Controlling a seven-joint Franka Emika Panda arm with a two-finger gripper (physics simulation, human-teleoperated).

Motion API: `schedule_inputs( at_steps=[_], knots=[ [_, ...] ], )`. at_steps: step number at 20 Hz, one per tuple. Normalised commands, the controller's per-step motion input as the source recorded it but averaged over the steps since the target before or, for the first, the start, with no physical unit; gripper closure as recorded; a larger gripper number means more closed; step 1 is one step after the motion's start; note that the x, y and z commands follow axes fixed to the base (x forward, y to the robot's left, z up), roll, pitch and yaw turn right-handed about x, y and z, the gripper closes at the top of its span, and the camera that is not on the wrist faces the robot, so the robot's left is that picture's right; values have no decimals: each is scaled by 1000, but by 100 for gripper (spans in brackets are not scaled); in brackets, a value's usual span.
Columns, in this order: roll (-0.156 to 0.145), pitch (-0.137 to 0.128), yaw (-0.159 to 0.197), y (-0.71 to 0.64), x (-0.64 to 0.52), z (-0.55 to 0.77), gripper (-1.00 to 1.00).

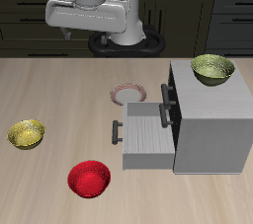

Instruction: Place the red bowl in the bottom drawer of the white cabinet

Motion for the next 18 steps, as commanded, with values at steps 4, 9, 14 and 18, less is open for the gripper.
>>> schedule_inputs(
  at_steps=[4, 9, 14, 18],
  knots=[
    [63, 5, 33, -62, 397, 99, -100],
    [-23, -7, -7, -170, 324, 150, -100],
    [4, -34, 18, -49, 306, 178, -100],
    [7, 5, 7, 22, 353, 46, -100]
  ],
)
